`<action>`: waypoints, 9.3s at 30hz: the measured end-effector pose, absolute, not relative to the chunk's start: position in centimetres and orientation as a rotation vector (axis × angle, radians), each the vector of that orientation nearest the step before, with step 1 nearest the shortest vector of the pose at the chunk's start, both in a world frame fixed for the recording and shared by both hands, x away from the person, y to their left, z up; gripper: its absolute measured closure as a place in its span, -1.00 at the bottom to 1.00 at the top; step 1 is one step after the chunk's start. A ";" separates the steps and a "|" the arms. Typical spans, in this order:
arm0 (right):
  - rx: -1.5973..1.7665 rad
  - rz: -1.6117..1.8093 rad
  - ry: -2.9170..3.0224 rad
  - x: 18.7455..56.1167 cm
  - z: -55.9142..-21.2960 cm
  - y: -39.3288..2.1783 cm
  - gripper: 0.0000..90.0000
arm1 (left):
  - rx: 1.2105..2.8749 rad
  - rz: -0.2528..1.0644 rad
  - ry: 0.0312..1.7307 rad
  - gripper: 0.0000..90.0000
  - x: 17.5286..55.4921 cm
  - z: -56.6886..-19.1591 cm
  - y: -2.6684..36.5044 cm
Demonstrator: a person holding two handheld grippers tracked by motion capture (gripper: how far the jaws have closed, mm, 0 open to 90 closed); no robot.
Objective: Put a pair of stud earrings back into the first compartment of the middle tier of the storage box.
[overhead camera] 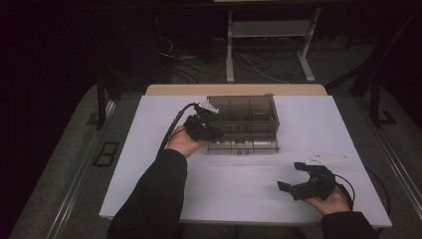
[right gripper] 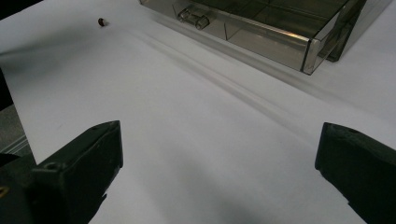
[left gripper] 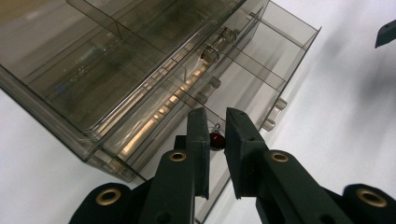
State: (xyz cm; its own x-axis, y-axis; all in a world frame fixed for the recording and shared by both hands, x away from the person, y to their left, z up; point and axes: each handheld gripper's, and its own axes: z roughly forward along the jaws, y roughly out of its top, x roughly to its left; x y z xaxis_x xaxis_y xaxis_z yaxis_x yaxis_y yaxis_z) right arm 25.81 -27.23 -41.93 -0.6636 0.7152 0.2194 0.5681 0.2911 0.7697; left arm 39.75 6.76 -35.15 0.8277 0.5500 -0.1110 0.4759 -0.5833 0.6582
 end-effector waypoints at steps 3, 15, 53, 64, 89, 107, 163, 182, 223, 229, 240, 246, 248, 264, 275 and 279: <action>1.191 1.313 2.385 25.8 -41.9 -27.3 -0.99 | 2.310 0.131 0.747 0.75 39.9 -35.6 6.5; 1.186 1.309 2.394 25.8 -42.0 -27.2 -0.99 | 2.389 0.122 0.756 0.75 40.5 -37.8 5.8; 1.191 1.312 2.393 25.9 -42.0 -27.1 -0.99 | 2.182 0.045 0.836 -0.30 39.2 -35.6 11.9; 1.189 1.313 2.393 25.9 -42.0 -27.1 -0.99 | 2.073 0.065 0.901 -0.69 38.2 -35.8 14.8; 1.190 1.309 2.397 25.9 -42.1 -27.1 -0.99 | 2.136 0.078 0.919 -0.99 35.8 -38.8 17.3; 1.185 1.307 2.402 25.9 -42.1 -27.0 -0.99 | 2.242 0.065 0.893 -0.69 34.8 -40.7 17.3; 1.191 1.308 2.409 25.9 -42.2 -27.0 -0.99 | 2.331 0.171 0.924 0.75 34.6 -40.7 17.2; 1.182 1.311 2.403 25.9 -42.1 -27.1 -0.99 | 2.268 0.211 0.836 0.74 36.2 -35.7 15.5; 1.179 1.319 2.405 25.8 -42.1 -27.2 -0.99 | 2.289 0.195 0.743 0.74 38.8 -36.3 8.7; 1.179 1.317 2.407 25.9 -42.1 -27.2 -0.99 | 2.297 0.192 0.745 0.74 39.2 -37.2 8.3; 1.178 1.312 2.413 25.9 -42.1 -27.2 -0.99 | 2.295 0.179 0.755 0.74 39.8 -38.4 7.4; 1.180 1.314 2.411 25.9 -42.1 -27.2 -0.99 | 2.303 0.160 0.765 0.74 40.2 -39.0 7.1; 1.177 1.312 2.411 25.9 -42.2 -27.2 -0.99 | 2.299 0.154 0.776 0.73 40.2 -39.2 7.0; 1.180 1.309 2.411 25.9 -42.2 -27.2 -0.99 | 2.191 0.116 0.771 -0.17 39.6 -37.6 8.8; 1.177 1.315 2.408 25.9 -42.1 -27.1 -0.99 | 2.101 0.113 0.766 -0.73 38.2 -36.6 11.4; 1.179 1.314 2.408 25.9 -42.1 -27.2 -0.99 | 2.106 0.118 0.788 -0.95 37.6 -36.7 12.2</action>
